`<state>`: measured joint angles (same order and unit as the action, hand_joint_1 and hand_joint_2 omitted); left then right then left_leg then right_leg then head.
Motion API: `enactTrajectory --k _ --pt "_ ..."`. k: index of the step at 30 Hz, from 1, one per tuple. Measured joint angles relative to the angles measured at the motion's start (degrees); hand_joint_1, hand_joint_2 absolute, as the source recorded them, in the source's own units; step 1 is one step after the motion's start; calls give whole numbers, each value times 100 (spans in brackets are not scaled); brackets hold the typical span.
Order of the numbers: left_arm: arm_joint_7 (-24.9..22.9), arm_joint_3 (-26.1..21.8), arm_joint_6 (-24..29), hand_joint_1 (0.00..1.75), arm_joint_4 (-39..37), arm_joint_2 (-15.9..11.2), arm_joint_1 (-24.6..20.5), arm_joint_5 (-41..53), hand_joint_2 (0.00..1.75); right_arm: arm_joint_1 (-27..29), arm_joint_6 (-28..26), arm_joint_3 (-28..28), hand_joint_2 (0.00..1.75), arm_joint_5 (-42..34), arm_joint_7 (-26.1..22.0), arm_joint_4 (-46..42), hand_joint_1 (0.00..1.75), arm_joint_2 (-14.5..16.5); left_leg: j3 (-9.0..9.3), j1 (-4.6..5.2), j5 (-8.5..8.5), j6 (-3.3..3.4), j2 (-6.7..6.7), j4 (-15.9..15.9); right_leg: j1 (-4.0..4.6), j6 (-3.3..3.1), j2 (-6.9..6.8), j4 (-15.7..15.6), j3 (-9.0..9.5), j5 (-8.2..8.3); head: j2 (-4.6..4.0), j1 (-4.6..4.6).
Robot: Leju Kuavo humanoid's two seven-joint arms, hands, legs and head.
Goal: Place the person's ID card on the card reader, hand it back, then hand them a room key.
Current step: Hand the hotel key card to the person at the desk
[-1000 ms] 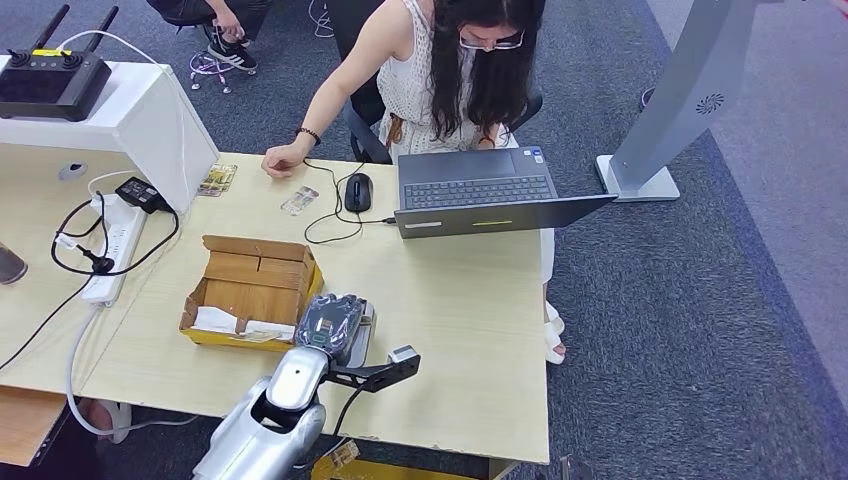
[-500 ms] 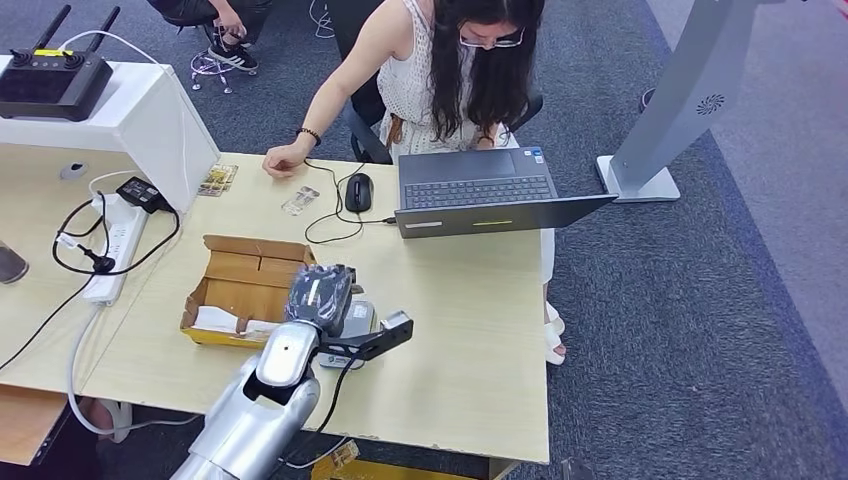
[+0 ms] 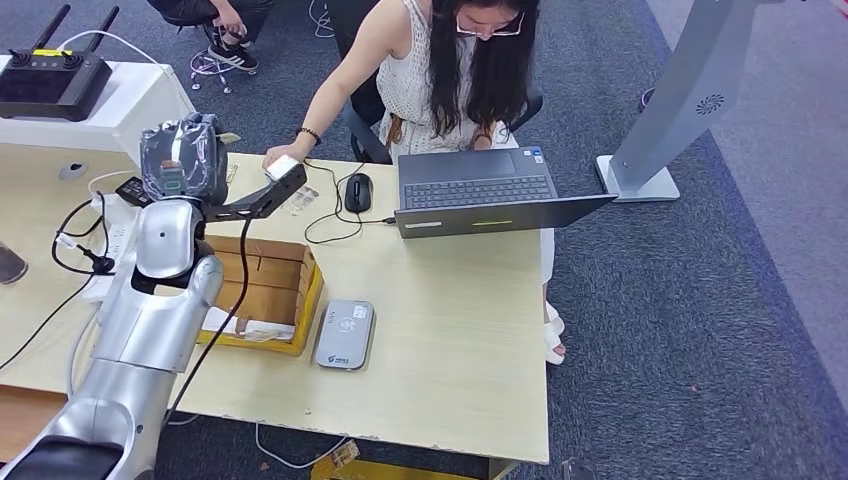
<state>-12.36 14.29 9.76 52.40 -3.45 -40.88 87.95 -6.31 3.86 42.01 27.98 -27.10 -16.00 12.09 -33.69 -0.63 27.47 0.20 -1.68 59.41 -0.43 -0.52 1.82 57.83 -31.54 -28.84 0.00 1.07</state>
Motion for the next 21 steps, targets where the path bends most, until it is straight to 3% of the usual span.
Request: enactTrajectory --k 8,21 --pt "29 -241 36 175 -193 -263 -127 -12 175 1 8 0 0 -7 0 0 0 0 -2 2 0 0 -1 0 -2 0 -1 -2 0 0 0 -1" --pt "44 -264 92 175 -393 -304 -89 -6 175 2 8 -61 0 -23 27 0 0 0 -2 1 0 0 -1 1 -2 1 -1 -2 -2 1 0 0"
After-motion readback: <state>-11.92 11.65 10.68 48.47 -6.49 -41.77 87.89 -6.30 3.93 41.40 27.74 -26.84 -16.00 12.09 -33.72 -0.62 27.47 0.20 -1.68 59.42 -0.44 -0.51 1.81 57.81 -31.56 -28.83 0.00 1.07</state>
